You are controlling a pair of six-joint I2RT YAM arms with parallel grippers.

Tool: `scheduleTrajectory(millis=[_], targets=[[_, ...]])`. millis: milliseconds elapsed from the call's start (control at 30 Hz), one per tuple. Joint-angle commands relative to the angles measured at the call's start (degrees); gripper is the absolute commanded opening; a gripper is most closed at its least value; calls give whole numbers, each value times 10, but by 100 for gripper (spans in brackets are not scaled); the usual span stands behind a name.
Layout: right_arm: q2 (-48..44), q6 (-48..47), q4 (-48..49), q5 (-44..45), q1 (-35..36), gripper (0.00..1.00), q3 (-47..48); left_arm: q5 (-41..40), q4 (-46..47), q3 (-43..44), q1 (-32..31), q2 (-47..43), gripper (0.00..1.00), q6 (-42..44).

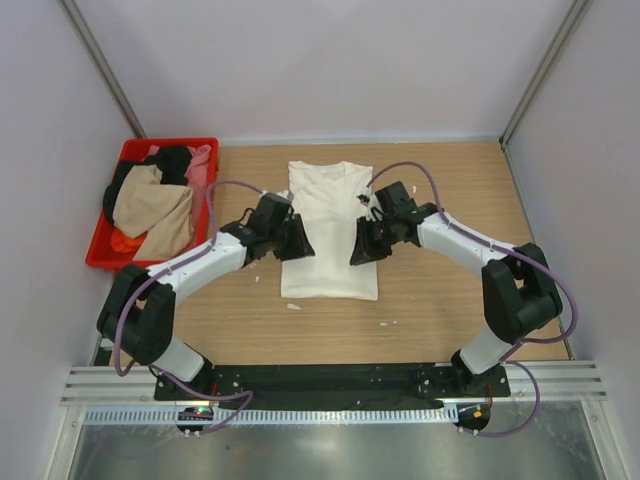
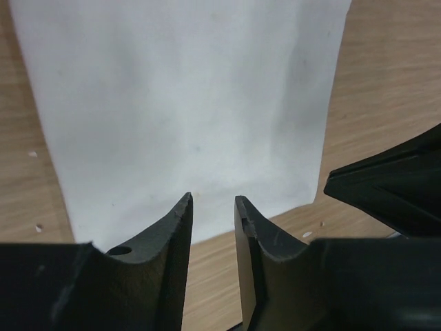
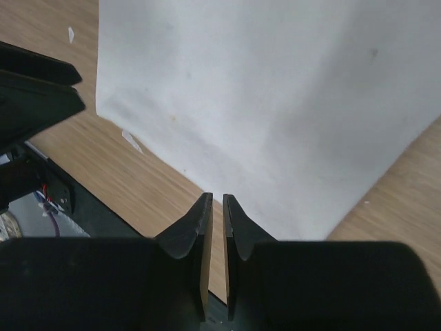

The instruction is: Fold and stack the t-shirts

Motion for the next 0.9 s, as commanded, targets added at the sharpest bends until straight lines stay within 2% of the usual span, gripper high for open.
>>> scheduleTrajectory(millis=[0, 200, 367, 533, 667, 867], targets=[[-19, 44, 61, -26, 21, 17, -47, -21, 14, -38, -35, -3, 31, -46], [-4, 31, 89, -4, 21, 15, -124, -92, -21, -92, -56, 35, 31, -72], [-4, 26, 96, 40, 21, 15, -179, -138, -60, -115, -56, 29, 33, -78], [-16, 26, 70, 76, 20, 15, -174, -157, -91, -104, -56, 6, 33, -72], [-51, 47, 57, 68, 29, 15, -156, -136, -106, -83, -58, -27, 36, -70], [-58, 106, 100, 46, 72, 15, -129, -47, -39, -90, -86, -47, 38, -93]])
